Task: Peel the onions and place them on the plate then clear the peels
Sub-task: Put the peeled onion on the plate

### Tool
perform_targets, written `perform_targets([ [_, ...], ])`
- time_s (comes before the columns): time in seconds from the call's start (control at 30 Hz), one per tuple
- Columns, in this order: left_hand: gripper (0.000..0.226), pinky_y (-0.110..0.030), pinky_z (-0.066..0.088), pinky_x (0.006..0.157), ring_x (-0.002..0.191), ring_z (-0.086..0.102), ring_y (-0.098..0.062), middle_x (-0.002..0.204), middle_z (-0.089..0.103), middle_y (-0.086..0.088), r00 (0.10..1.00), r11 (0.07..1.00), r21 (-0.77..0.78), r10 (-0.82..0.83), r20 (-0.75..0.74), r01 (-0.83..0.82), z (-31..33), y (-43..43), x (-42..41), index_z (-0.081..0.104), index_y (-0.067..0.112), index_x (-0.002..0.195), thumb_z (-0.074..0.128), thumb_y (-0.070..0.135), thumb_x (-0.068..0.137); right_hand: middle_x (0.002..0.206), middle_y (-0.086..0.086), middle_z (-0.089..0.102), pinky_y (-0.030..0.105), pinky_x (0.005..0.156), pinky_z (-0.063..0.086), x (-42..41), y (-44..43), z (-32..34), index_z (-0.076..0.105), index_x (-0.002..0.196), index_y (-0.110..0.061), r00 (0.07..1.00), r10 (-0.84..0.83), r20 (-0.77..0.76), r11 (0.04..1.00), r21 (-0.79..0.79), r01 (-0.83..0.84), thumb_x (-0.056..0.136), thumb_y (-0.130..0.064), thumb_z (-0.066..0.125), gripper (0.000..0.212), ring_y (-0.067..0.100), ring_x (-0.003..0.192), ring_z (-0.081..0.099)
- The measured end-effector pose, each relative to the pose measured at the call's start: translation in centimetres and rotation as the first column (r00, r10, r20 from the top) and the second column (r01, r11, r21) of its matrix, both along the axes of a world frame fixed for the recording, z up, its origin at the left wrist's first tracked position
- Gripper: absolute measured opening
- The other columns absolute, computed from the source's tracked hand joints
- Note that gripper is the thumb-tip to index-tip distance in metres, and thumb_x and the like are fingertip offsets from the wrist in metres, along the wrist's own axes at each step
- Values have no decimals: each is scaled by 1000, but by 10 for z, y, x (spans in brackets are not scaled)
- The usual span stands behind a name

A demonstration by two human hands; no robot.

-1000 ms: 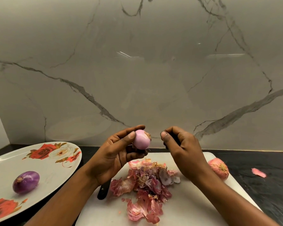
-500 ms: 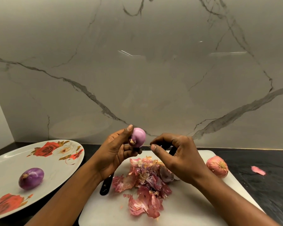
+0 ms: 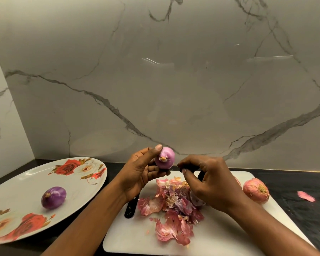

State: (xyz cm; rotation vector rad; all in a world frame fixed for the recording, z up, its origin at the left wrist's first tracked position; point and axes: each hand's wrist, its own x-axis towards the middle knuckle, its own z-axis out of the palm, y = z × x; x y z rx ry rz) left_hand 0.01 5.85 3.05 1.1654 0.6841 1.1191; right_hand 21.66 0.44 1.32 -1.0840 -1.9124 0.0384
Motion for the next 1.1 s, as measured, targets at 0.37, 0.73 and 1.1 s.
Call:
perform_targets([
  [0.37, 34, -33, 64, 84, 101, 75, -31, 113, 76, -17, 996, 987, 160, 30, -81, -17, 6, -11, -11, 75, 7, 117, 72, 25, 89, 89, -15, 75, 24, 64, 56, -2, -8, 6, 78, 103, -25, 995, 7, 97, 993, 119, -18, 92, -21, 67, 16, 5, 71, 65],
  [0.73, 36, -21, 58, 84, 101, 77, -10, 105, 82, 5, 649, 831, 480, 533, -543, -281, 35, -56, -151, 79, 24, 118, 82, 35, 84, 87, -18, 74, 32, 61, 59, -4, -7, 2, 78, 101, -27, 991, 71, 114, 991, 103, -83, 89, -14, 77, 18, -2, 64, 65],
  [1.1, 34, -39, 65, 84, 97, 75, -10, 110, 78, 16, 320, 771, 571, 636, -702, -281, 1, -45, -200, 80, 34, 114, 85, 48, 84, 84, -20, 73, 31, 55, 55, -5, -9, 3, 79, 98, -28, 992, 81, 96, 995, 55, -86, 86, -9, 78, 22, 8, 50, 62],
])
